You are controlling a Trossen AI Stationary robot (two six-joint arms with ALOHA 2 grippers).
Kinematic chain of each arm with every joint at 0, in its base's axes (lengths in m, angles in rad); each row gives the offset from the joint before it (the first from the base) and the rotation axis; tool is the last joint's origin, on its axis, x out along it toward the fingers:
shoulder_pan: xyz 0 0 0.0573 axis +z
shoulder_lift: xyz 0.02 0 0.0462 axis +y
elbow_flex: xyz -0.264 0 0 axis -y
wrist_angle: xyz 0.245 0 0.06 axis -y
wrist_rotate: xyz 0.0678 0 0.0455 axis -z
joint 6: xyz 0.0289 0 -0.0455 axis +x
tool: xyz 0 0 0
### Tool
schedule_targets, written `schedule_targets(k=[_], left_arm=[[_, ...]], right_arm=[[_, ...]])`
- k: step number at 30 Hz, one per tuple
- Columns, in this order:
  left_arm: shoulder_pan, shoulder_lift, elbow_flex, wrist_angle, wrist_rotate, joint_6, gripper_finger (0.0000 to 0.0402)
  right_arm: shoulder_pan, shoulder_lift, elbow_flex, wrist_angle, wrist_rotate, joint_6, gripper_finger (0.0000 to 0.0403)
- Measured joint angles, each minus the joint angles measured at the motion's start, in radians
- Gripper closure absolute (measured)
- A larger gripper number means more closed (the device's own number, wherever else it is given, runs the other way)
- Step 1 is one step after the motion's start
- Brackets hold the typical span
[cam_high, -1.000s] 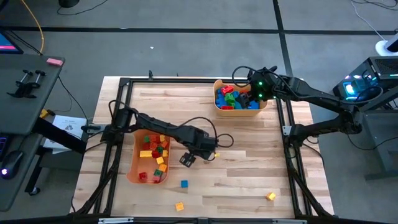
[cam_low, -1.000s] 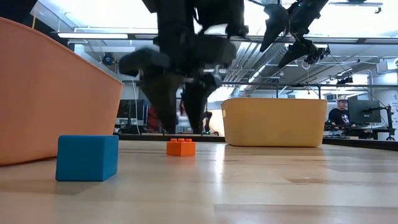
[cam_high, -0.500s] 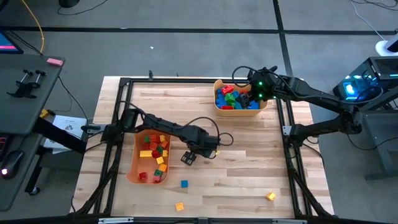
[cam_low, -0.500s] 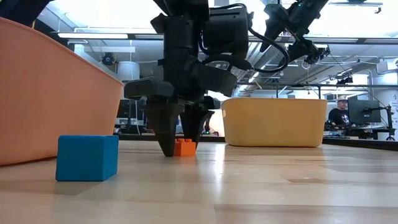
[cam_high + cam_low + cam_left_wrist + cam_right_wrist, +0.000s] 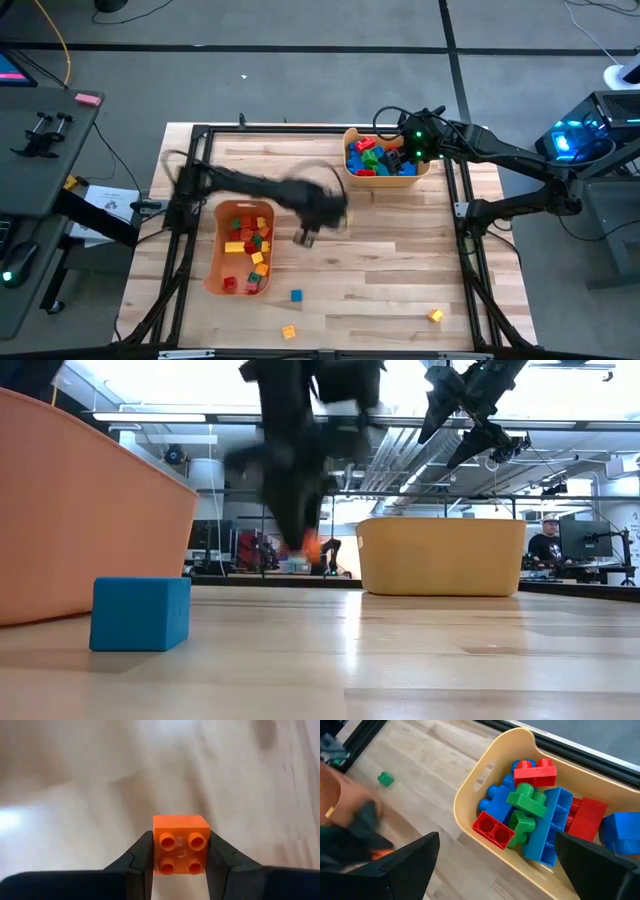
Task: Sort blocks by size
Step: Put the orange game piece into the orange bin
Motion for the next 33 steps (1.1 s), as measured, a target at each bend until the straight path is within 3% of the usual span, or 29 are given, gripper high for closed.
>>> schedule_targets(k=[5, 9, 14, 20, 23, 26, 31, 33], left_arm=[[0.081, -0.24, 0.001, -0.017, -0.011, -0.157, 0.031], [0.082, -0.463, 0.001, -0.028, -0.012, -0.265, 0.031], [-0.033, -0.738, -0.156, -0.024, -0.078, -0.428, 0.031], [-0.288, -1.029, -0.487, -0.013, -0.261, -0.862, 0.031], [-0.406, -1.095, -0.63, -0.01, -0.277, -1.069, 0.031], [-0.49, -1.097, -0.714, 0.017, -0.245, -1.179, 0.031], [-0.563, -1.022, -0.743, 0.022, -0.158, -1.192, 0.0308], [-0.573, -0.987, -0.744, 0.029, -0.129, -1.188, 0.0279]], right_arm=[[0.0, 0.0, 0.0, -0.002, 0.109, 0.103, 0.0013], [0.0, 0.001, 0.0, -0.014, 0.207, 0.207, 0.0013], [0.001, 0.002, 0.0, -0.041, 0.177, 0.222, 0.0013], [0.043, 0.002, 0.0, -0.069, 0.21, 0.209, 0.0013], [0.068, 0.002, 0.0, -0.078, 0.27, 0.263, 0.0013], [0.094, 0.007, 0.0, -0.062, 0.264, 0.251, 0.0013], [0.155, 0.033, 0.0, -0.063, 0.21, 0.232, 0.0013], [0.186, 0.054, 0.0, -0.059, 0.175, 0.2, 0.0013]])
